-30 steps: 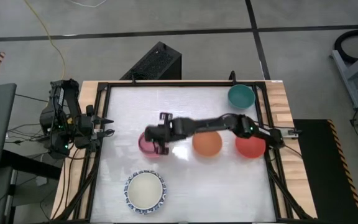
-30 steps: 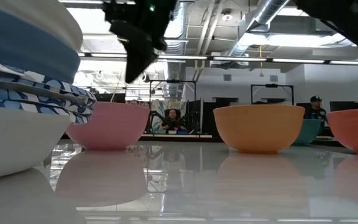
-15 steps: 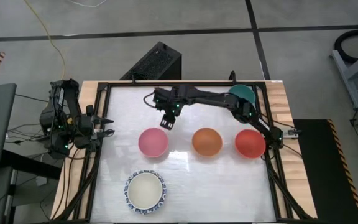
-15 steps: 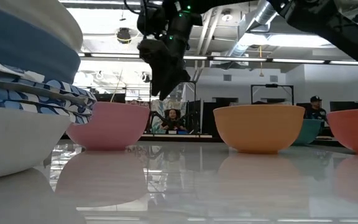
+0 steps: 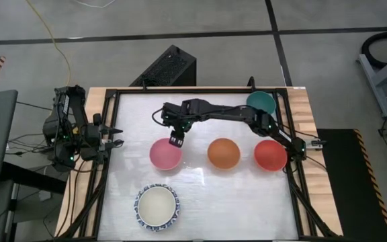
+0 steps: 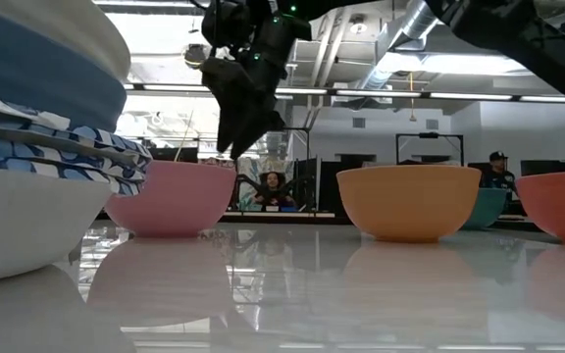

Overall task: Nest bowls inside each other
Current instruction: Stack the pink bowl on top of the other white bowl

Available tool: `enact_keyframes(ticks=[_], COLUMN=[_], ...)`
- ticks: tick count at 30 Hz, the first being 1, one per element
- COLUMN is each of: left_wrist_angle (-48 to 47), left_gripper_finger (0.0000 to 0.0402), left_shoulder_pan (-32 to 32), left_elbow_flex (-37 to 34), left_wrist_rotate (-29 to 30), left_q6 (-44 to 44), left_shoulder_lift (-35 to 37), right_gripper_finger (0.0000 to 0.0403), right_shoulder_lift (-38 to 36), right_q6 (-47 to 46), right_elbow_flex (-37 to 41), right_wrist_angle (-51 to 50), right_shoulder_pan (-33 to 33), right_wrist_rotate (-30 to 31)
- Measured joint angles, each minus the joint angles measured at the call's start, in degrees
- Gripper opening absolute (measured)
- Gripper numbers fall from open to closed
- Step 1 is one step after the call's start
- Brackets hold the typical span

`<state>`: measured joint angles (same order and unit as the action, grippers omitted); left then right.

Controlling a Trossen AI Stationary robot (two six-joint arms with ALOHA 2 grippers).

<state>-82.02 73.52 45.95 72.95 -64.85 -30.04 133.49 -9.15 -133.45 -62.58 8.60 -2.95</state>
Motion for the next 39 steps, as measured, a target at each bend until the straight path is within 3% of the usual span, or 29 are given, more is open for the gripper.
enact_keyframes(ticks=[6,26,31,39], left_wrist_angle=[0.0,-0.1,-0.1,-0.1], left_gripper_finger=[0.0187,0.0187,0.0187,0.0187], left_shoulder_pan=[0.0,0.0,0.0,0.0], left_elbow_flex=[0.0,0.0,0.0,0.0], left_wrist_rotate=[0.0,0.0,-0.1,-0.1], left_q6=[-0.1,-0.1,-0.1,-0.1], left_shoulder_lift=[0.0,0.0,0.0,0.0], right_gripper_finger=[0.0200,0.0200,0.0200,0.0200], right_shoulder_lift=[0.0,5.7,4.7,3.6], right_q6=[0.0,0.6,1.8,0.2], right_elbow_flex=[0.0,0.0,-0.1,-1.6], right_wrist_angle=[0.6,1.8,0.6,2.1], right_shoulder_pan=[0.0,-0.2,1.1,0.9], right_wrist_rotate=[2.9,1.4,5.4,0.1])
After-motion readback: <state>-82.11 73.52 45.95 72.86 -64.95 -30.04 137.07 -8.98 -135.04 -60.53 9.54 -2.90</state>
